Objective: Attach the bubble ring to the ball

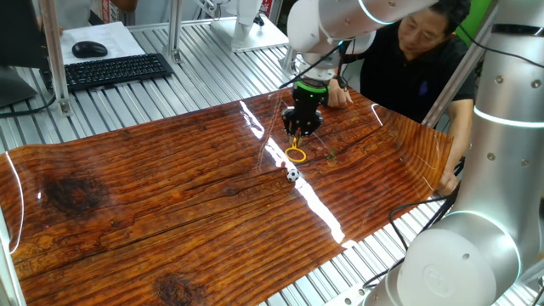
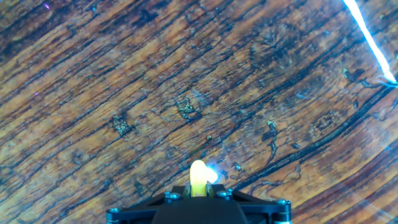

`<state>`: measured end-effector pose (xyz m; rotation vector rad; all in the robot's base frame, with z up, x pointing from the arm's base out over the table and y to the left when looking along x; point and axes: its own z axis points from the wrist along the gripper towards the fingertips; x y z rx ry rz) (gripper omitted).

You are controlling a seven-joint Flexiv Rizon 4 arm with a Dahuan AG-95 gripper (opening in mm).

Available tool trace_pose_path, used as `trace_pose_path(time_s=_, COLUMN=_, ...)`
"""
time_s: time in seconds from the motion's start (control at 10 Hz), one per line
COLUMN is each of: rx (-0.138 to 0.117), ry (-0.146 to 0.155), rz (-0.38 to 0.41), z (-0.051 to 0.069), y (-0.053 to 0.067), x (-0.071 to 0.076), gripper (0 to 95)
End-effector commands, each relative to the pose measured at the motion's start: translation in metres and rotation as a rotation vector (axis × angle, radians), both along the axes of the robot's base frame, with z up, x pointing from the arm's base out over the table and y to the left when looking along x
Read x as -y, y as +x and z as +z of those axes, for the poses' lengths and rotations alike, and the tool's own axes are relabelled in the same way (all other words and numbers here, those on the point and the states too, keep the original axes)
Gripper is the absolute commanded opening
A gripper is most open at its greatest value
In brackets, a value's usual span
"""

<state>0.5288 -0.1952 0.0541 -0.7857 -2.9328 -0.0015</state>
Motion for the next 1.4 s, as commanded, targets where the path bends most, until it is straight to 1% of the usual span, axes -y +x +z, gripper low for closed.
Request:
trace_pose_path(time_s=0.1, rx=-0.007, ry=-0.004, rz=-0.002, z=0.0, y=0.0, x=0.0, gripper=0.0)
trace_pose_path(time_s=0.2, rx=-0.016, ry=-0.002, rz=-0.004, z=0.0, y=0.0, x=0.0, gripper=0.0)
trace_pose_path(time_s=0.3, rx=-0.03, ry=0.02, rz=0.006, z=0.0, y=0.0, x=0.0, gripper=0.0)
trace_pose_path(time_s=0.4, rx=-0.03, ry=0.05, rz=-0.008, z=0.0, y=0.0, x=0.0, gripper=0.0)
trace_pose_path(time_s=0.5, rx=-0.027, ry=0.054, rz=-0.013, z=0.0, y=0.0, x=0.0, gripper=0.0)
trace_pose_path(time_s=0.6, rx=-0.023, ry=0.047, rz=-0.023, z=0.0, y=0.0, x=0.0, gripper=0.0)
trace_pose_path(time_s=0.8, rx=-0.028, ry=0.051, rz=-0.036, z=0.0, y=0.0, x=0.0, gripper=0.0)
trace_pose_path(time_s=0.9, rx=-0.029, ry=0.052, rz=-0.044, z=0.001, y=-0.003, x=-0.002, gripper=0.0)
trace_pose_path(time_s=1.1, rx=-0.025, ry=0.045, rz=-0.061, z=0.004, y=-0.016, x=-0.013, gripper=0.0)
trace_pose_path(time_s=1.2, rx=-0.026, ry=0.046, rz=-0.063, z=0.003, y=-0.021, x=-0.017, gripper=0.0)
trace_pose_path(time_s=1.4, rx=-0.02, ry=0.049, rz=-0.056, z=-0.005, y=-0.031, x=-0.018, gripper=0.0)
